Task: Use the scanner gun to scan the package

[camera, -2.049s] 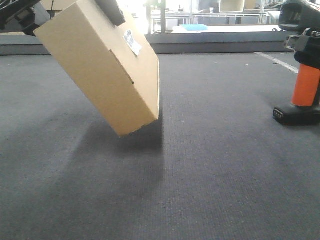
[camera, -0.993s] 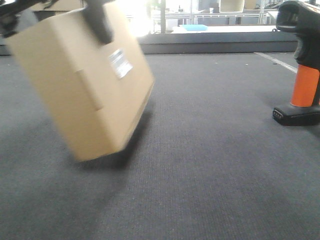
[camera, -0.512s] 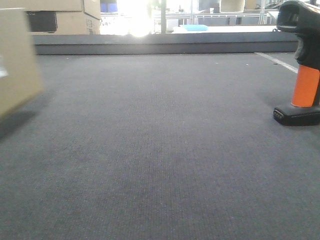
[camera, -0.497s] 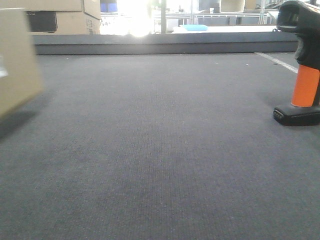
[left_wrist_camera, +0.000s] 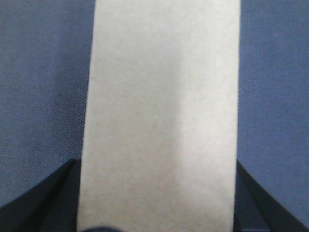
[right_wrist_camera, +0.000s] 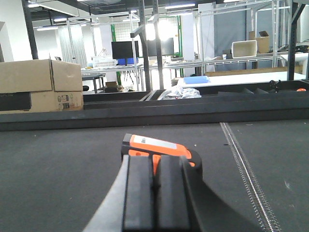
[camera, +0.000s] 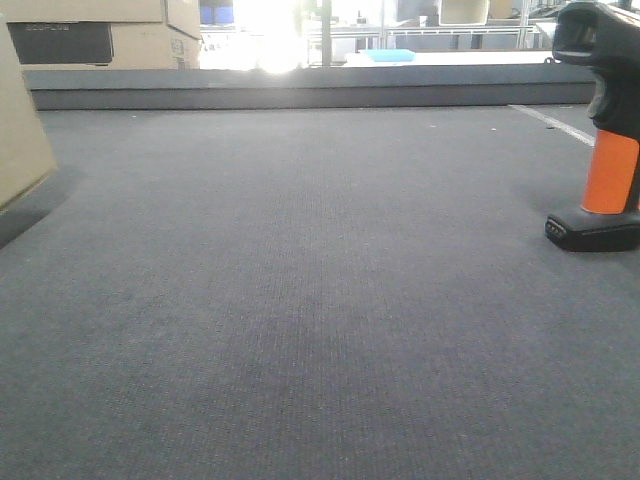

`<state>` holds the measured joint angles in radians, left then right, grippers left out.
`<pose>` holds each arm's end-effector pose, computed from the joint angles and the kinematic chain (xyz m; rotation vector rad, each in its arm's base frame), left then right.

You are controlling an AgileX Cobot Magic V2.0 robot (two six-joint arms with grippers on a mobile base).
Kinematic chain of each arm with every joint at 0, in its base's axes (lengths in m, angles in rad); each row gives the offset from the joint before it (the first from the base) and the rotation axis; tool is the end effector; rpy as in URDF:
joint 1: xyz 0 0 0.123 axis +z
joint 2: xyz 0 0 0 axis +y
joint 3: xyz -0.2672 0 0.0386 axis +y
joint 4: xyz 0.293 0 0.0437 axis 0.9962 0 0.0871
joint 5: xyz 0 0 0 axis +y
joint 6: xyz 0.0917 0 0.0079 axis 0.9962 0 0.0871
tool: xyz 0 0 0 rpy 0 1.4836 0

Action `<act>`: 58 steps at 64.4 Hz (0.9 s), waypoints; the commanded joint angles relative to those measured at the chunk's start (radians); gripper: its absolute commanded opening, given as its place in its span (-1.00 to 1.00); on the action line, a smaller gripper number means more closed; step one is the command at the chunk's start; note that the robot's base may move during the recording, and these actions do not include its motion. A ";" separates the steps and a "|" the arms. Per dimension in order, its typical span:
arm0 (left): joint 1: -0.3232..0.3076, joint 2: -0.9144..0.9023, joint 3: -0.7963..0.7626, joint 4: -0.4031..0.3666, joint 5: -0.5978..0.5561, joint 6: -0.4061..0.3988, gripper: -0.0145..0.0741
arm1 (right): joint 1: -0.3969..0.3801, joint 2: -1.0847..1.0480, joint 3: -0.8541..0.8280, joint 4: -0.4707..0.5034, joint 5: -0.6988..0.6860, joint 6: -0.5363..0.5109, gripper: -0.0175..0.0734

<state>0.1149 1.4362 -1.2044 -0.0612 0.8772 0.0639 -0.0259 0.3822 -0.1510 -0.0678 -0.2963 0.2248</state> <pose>0.3438 0.0353 0.2897 -0.0995 2.5880 -0.0098 0.1527 -0.0021 0.2477 0.1155 1.4156 0.1248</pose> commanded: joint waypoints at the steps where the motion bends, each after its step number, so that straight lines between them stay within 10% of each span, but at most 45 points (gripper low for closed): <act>1: 0.000 0.016 -0.005 -0.018 -0.026 0.014 -0.92 | -0.002 -0.006 0.002 -0.006 0.003 -0.007 -0.96; 58: -0.032 0.036 -0.005 0.091 -0.027 0.006 -0.85 | -0.002 -0.006 0.002 -0.006 0.013 -0.007 -0.96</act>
<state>0.0855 1.4769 -1.2044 0.0315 0.8737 0.0776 -0.0259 0.3822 -0.1510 -0.0678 -0.2729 0.2248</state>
